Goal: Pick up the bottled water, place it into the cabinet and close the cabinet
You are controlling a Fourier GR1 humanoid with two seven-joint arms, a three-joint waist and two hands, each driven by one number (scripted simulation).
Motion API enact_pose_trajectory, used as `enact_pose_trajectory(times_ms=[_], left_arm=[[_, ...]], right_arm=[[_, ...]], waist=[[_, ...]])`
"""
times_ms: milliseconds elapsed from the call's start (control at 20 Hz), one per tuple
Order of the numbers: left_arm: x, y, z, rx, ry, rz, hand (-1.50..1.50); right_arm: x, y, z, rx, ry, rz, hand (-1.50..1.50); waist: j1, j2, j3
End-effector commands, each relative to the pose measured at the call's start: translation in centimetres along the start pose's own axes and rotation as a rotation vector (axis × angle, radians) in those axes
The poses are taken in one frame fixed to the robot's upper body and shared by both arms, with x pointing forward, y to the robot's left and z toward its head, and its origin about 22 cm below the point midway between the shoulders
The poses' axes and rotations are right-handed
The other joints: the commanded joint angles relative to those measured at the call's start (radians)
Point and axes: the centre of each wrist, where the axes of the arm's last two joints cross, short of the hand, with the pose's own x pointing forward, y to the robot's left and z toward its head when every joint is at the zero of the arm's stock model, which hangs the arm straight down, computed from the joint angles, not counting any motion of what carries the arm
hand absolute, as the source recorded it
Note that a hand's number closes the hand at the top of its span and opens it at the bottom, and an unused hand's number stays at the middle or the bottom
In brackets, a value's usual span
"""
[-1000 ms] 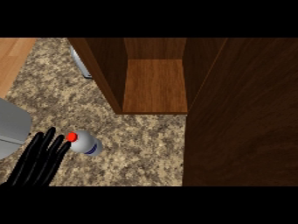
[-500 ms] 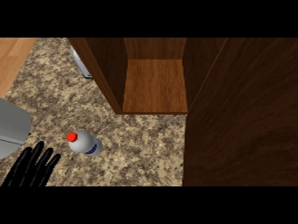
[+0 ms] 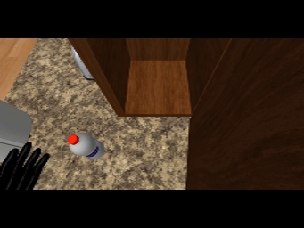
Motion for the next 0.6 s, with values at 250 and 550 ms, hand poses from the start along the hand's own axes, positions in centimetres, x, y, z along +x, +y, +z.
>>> enact_pose_trajectory(times_ms=[250,550], left_arm=[[-0.1,2.9,-1.5,0.063,0.016,-0.056,-1.50],[-3.8,6.0,-3.5,0.040,0.015,-0.111,-1.50]], right_arm=[[0.4,0.7,0.6,0.030,0.001,0.007,-1.50],[-1.1,-0.4,-0.5,0.020,0.003,0.013,-1.50]], waist=[[-0.003,0.000,0.000],[-0.002,0.002,0.000]])
